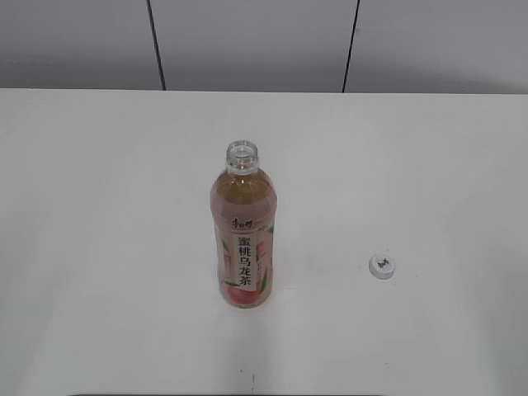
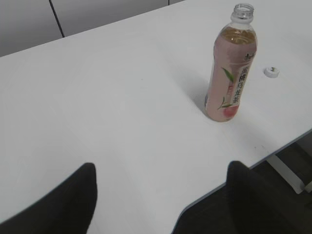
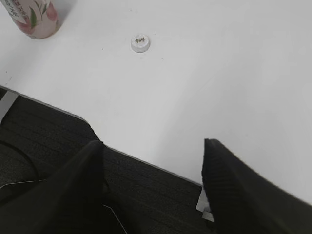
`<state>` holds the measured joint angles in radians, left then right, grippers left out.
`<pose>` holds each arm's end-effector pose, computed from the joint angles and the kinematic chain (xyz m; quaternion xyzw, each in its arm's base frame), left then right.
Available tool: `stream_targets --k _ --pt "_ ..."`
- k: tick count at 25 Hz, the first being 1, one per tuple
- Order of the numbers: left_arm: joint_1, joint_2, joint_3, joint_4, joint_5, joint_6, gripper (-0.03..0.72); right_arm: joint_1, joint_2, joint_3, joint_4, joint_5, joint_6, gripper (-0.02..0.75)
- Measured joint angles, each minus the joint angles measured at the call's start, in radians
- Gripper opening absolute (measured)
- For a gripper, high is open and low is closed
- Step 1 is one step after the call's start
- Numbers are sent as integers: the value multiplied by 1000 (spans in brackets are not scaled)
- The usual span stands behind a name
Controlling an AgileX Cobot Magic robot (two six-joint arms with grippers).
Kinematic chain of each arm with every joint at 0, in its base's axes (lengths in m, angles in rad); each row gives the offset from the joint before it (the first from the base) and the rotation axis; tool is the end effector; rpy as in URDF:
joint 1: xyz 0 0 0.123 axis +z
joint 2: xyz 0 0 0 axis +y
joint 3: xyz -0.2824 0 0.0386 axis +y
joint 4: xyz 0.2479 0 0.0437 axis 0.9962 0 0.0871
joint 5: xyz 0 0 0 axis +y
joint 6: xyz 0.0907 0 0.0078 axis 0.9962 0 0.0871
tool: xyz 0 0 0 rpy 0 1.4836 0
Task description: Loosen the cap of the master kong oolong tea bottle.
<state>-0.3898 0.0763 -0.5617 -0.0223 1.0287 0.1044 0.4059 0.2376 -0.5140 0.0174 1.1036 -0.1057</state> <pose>0.0011 -0.0023 0.2971 0.2077 0.8228 -0.0863 0.5219 0.0255 0.0125 0.2752 -0.2311 0.8853 0.0689 0.3977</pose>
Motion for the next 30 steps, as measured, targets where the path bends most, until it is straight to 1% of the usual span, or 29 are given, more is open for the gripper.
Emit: stream_targets --k 12,14,15,21,23,26,30 --pt "7 -2 1 0 -3 0 489 -4 0 0 0 0 0 482" --pt "46 -2 1 0 -3 0 489 -26 0 0 0 0 0 482" --pt "85 -2 1 0 -3 0 489 -46 -1 0 0 0 0 482" --pt "284 -2 1 0 -3 1 479 -260 -47 1 0 -2 0 482" --pt "336 -2 1 0 -3 1 477 -304 -87 1 0 -3 0 482" --pt "380 -17 1 0 -3 1 474 -323 -162 1 0 -3 0 482" --pt "387 -77 1 0 -2 1 461 -324 -241 1 0 -4 0 482"
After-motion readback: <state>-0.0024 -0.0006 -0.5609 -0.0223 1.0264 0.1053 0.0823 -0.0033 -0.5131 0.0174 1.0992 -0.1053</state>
